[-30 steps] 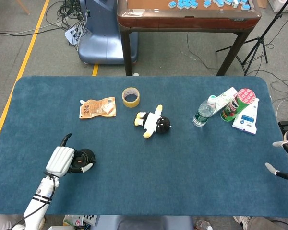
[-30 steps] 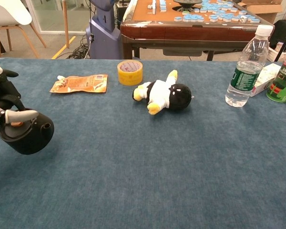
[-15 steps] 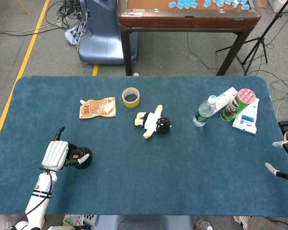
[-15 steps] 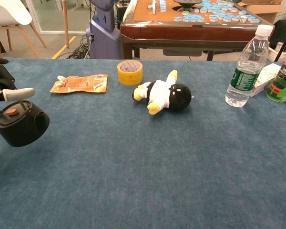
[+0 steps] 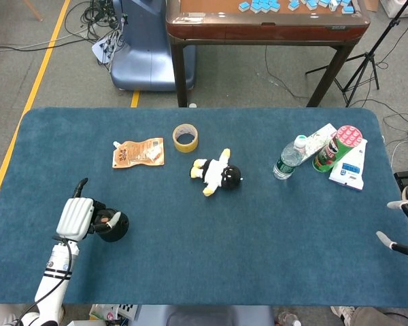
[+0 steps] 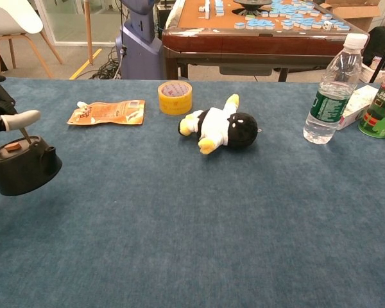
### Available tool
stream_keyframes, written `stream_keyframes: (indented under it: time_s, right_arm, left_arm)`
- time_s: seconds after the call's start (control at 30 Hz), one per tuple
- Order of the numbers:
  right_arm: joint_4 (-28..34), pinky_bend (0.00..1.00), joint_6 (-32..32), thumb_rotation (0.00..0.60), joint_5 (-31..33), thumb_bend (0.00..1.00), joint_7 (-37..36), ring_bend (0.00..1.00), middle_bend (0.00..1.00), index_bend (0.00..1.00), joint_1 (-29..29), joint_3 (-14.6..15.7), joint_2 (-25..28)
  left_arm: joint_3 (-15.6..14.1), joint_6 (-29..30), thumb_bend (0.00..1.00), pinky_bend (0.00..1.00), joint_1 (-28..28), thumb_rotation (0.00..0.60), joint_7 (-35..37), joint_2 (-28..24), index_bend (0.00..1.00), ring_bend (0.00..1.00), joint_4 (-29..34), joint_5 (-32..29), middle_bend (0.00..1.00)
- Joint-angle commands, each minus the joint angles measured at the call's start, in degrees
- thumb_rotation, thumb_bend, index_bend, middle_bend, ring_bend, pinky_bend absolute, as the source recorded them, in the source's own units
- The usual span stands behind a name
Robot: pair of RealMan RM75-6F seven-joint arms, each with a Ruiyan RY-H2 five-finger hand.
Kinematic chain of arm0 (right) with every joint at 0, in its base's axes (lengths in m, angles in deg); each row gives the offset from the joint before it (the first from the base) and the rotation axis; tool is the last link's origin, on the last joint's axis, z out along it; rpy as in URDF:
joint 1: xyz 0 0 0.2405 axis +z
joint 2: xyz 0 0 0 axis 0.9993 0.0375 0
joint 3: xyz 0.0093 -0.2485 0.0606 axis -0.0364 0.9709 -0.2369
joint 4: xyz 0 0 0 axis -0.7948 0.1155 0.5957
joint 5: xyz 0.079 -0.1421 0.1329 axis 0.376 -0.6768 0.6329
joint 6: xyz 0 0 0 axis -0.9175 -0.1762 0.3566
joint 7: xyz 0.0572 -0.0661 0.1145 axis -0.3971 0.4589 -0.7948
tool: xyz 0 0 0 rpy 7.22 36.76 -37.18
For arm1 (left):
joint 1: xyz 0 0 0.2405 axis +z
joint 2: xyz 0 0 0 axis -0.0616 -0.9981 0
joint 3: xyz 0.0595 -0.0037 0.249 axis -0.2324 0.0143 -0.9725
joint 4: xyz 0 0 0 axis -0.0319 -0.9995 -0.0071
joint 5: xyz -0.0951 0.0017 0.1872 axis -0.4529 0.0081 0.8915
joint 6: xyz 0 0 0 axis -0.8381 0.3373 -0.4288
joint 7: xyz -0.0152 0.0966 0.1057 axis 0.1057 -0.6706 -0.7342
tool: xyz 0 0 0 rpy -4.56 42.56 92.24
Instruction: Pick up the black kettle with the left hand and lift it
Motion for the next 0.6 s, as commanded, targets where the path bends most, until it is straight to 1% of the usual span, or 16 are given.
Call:
stream_keyframes:
  time_s: [0.03,0.33,0.47,0.6]
  right_arm:
    - [0.01,0.20,-0.04,0.600,0.00,0.15,0.01,0.22,0.36,0.35,-0.04,0.01,0.01]
    - [-0.09,0.20,0.06,0.600,0.01,0.15,-0.14,0.22,0.36,0.35,-0.05,0.00,-0.01]
    - [-0.13,0.20,0.01,0.600,0.00,0.15,-0.24,0.22,0.36,0.35,-0.10,-0.01,0.01]
    - [-0.20,0.20,0.02,0.600,0.05,0.15,-0.31,0.22,0.36,0.35,-0.18,0.04,-0.02]
  left_arm:
    - [0.03,0.12,0.27,0.02,0.03,0.346,-0.02,-0.03,1.00,0.95,0.00,-0.01,1.00]
    - [-0.06,0.61,0.27,0.02,0.18,0.361,-0.06,-0.33,1.00,0.95,0.04,0.36,1.00]
    - [-0.06,0.70,0.28,0.08,0.17,0.370,-0.43,-0.39,1.00,0.95,0.06,0.37,1.00]
    - [-0.10,0.90,0.32,0.11,0.13,0.407,-0.61,-0.36,1.00,0.95,-0.15,0.69,1.00]
